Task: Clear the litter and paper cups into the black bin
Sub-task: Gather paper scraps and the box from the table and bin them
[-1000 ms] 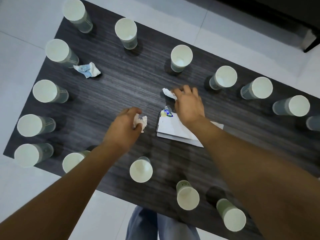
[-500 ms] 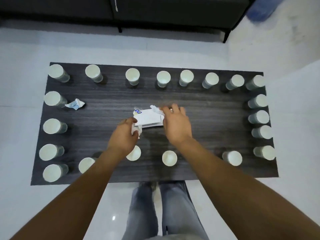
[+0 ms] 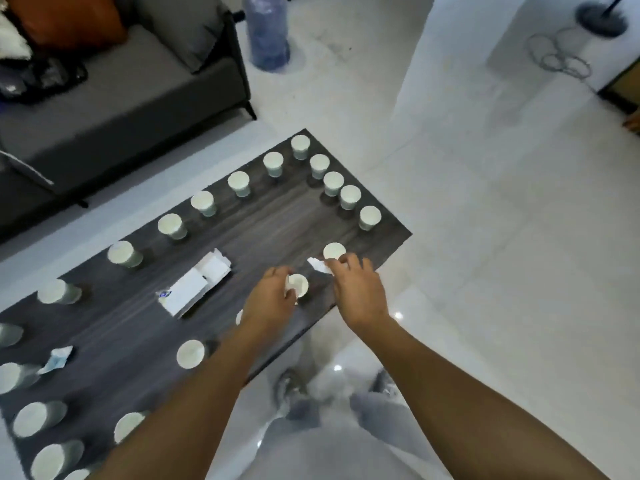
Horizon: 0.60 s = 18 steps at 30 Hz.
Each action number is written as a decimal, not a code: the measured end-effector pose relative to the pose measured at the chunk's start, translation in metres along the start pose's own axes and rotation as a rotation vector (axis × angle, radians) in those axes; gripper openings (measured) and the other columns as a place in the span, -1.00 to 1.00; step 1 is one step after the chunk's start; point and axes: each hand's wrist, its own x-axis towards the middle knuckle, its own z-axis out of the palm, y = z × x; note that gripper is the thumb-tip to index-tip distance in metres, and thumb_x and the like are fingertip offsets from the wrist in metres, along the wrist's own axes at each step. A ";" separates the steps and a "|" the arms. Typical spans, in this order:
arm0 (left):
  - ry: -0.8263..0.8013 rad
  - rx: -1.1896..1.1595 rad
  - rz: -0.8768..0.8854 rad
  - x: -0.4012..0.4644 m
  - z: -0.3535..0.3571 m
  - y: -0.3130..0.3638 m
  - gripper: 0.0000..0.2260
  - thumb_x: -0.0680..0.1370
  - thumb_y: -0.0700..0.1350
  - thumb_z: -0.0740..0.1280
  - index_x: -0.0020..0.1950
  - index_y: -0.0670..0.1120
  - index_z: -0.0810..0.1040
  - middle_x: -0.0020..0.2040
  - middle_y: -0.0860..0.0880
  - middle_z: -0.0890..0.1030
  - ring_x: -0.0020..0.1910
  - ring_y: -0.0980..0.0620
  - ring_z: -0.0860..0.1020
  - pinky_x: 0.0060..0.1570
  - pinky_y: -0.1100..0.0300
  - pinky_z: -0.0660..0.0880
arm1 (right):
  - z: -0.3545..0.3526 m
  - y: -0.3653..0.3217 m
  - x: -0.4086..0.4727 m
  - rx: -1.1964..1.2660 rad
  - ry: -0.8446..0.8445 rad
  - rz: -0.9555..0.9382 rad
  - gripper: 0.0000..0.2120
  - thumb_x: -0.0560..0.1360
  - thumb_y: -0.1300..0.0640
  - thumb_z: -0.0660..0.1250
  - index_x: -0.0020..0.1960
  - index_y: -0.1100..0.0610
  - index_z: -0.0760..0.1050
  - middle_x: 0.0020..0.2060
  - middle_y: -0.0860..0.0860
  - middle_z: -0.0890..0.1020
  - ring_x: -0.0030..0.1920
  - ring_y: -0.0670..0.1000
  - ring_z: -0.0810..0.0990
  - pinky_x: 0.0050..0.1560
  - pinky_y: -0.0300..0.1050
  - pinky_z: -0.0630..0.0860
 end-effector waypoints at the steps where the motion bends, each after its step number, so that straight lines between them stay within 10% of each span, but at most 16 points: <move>1: -0.026 0.007 0.051 0.000 0.013 0.024 -0.69 0.54 -0.21 0.27 0.29 -0.14 0.45 0.25 -0.12 0.47 0.14 -0.11 0.50 0.11 0.08 0.44 | -0.009 0.024 -0.013 0.010 0.031 0.053 -0.59 0.58 0.19 0.24 0.40 -0.04 0.34 0.26 0.05 0.45 0.20 0.12 0.40 0.11 -0.04 0.44; 18: -0.491 0.307 0.677 -0.089 0.364 0.424 -0.70 0.58 -0.11 0.23 0.32 -0.08 0.41 0.16 -0.08 0.49 0.08 -0.06 0.52 0.07 0.13 0.46 | -0.092 0.481 -0.284 0.187 0.247 0.805 -0.58 0.52 0.29 0.15 0.32 -0.03 0.41 0.17 -0.01 0.47 0.09 0.09 0.41 -0.11 -0.03 0.49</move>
